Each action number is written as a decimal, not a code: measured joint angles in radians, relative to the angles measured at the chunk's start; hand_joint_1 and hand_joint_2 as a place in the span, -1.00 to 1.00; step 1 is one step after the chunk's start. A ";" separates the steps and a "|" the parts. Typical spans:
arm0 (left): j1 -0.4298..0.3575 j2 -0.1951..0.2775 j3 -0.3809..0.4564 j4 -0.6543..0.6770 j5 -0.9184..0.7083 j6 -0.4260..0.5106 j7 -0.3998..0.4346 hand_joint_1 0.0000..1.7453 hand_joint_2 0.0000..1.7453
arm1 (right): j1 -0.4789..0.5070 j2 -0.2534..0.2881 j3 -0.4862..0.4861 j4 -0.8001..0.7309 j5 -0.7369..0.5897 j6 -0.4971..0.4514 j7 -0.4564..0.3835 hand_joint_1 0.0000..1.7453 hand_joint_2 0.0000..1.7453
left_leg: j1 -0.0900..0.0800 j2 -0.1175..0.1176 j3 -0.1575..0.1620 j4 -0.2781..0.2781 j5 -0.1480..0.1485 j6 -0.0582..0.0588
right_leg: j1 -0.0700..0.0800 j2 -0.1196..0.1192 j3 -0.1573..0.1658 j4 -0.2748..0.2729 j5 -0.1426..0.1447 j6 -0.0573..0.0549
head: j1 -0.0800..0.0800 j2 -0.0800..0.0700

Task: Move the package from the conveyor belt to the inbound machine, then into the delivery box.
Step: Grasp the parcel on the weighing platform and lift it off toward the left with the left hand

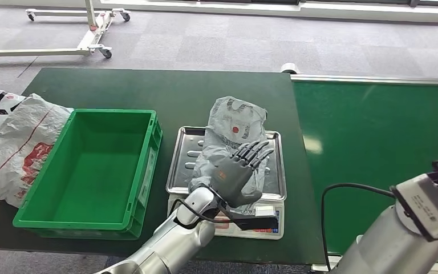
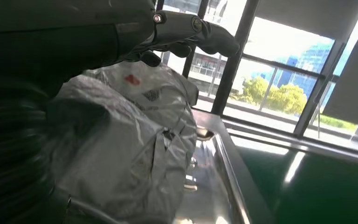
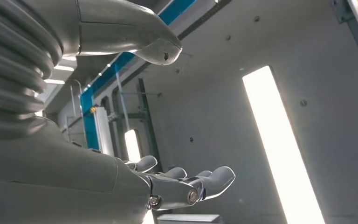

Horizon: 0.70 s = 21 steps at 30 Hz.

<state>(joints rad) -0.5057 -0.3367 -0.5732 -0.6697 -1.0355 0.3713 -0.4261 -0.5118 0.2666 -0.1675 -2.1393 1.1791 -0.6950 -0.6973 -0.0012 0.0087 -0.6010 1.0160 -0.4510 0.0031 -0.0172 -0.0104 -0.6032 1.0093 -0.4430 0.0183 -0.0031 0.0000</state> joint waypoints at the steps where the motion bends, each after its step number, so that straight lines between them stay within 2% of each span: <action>1: -0.007 0.000 -0.030 0.026 -0.007 -0.023 0.010 -0.92 1.00 | 0.000 0.005 0.001 0.002 0.001 0.000 0.000 -1.00 1.00 | 0.000 0.000 0.000 0.000 0.000 0.000 | 0.000 0.000 0.000 0.000 0.000 0.000 | 0.000 0.000; 2: -0.013 0.000 -0.061 0.052 -0.016 -0.052 0.018 -0.83 1.00 | 0.000 0.010 0.003 0.004 0.000 0.001 0.000 -1.00 1.00 | 0.000 0.000 0.000 0.000 0.000 0.000 | 0.000 0.000 0.000 0.000 0.000 0.000 | 0.000 0.000; 4: -0.026 0.000 -0.120 0.099 -0.035 -0.116 0.024 0.16 1.00 | 0.000 0.017 0.008 0.005 -0.003 0.001 0.000 -1.00 1.00 | 0.000 -0.001 0.000 0.000 0.000 0.000 | 0.000 0.000 0.000 0.000 -0.001 0.000 | 0.000 0.000; 6: -0.042 0.000 -0.171 0.138 -0.045 -0.173 0.024 1.00 1.00 | 0.000 0.021 0.012 0.006 -0.006 0.001 0.000 -1.00 1.00 | 0.000 -0.001 0.000 0.000 0.000 0.000 | 0.000 0.000 0.000 0.000 -0.001 0.000 | 0.000 0.000; 12: -0.110 0.000 -0.248 0.199 -0.039 -0.256 0.014 1.00 1.00 | 0.003 0.025 0.015 0.009 -0.023 0.001 0.000 -1.00 1.00 | 0.000 -0.001 0.000 0.000 0.000 0.000 | 0.000 -0.001 0.002 0.000 -0.001 0.000 | 0.000 0.000; 21: -0.164 0.000 -0.261 0.218 -0.010 -0.230 0.002 0.98 1.00 | 0.016 0.025 0.015 0.012 -0.028 0.001 0.000 -1.00 1.00 | 0.000 -0.001 0.002 0.000 0.001 0.000 | 0.000 0.000 0.002 0.000 0.001 0.000 | 0.000 0.000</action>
<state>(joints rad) -0.6698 -0.3368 -0.8343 -0.4520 -1.0460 0.1414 -0.4243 -0.4956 0.2916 -0.1527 -2.1278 1.1512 -0.6943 -0.6972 -0.0010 0.0081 -0.5992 1.0158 -0.4496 0.0030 -0.0169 -0.0107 -0.6010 1.0093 -0.4424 0.0181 -0.0030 0.0000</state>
